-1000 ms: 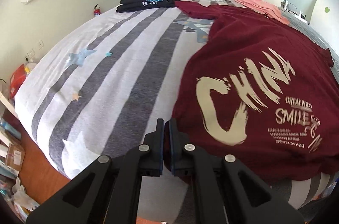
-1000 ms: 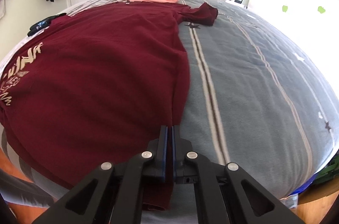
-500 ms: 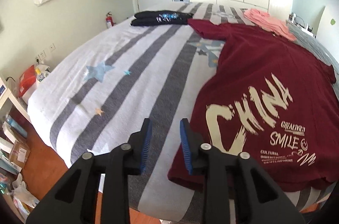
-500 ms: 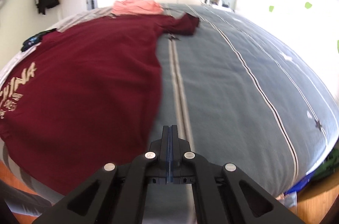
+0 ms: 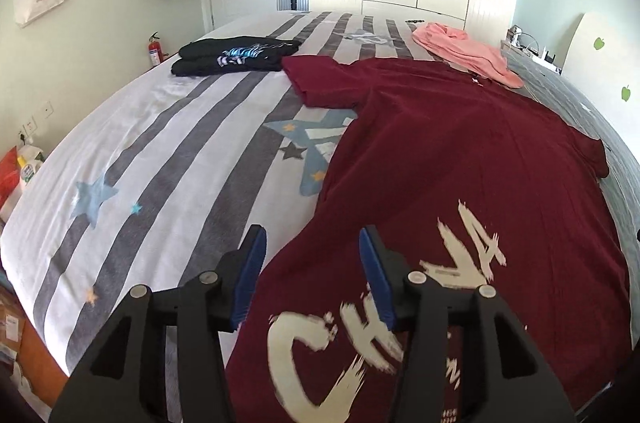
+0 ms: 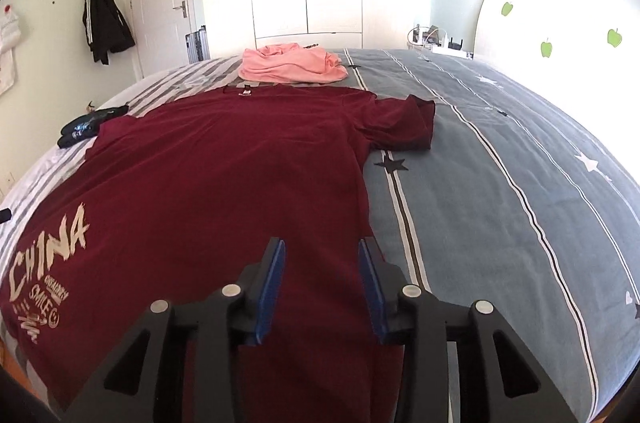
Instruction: Fold clothes
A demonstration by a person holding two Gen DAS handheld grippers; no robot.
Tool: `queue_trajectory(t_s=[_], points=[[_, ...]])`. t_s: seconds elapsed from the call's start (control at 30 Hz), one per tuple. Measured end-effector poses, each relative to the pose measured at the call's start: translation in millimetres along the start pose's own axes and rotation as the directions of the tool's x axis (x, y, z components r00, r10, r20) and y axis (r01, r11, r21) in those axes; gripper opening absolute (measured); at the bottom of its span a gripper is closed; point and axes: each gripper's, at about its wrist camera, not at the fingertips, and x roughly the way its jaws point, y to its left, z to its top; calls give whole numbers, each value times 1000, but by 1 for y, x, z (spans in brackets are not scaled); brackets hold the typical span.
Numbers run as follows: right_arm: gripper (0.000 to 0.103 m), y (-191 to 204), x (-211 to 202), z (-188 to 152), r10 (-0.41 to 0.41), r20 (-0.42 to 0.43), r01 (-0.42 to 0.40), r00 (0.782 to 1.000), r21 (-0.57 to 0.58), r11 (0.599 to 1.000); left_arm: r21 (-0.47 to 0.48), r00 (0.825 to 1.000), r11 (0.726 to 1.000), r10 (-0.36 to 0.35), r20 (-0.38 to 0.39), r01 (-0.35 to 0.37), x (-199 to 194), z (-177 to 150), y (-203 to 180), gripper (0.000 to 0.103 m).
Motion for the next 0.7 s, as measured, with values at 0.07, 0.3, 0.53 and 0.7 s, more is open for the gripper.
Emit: queue_trajectory(t_s=[0.07, 0.3, 0.53, 0.7], points=[[44, -1, 26, 22, -6, 8, 6, 1000, 11, 1000, 19, 1000, 1000, -16, 3, 16, 25, 22, -10, 51], [45, 14, 141, 111, 1, 55, -1, 998, -5, 1000, 40, 1000, 999, -10, -28, 12, 161, 119, -7, 53], [45, 8, 240, 168, -19, 0, 19, 1000, 55, 998, -100, 995, 994, 33, -95, -43, 256, 186, 43, 53], [45, 11, 269, 186, -52, -63, 55, 997, 57, 997, -30, 984, 996, 77, -158, -83, 300, 208, 48, 53]])
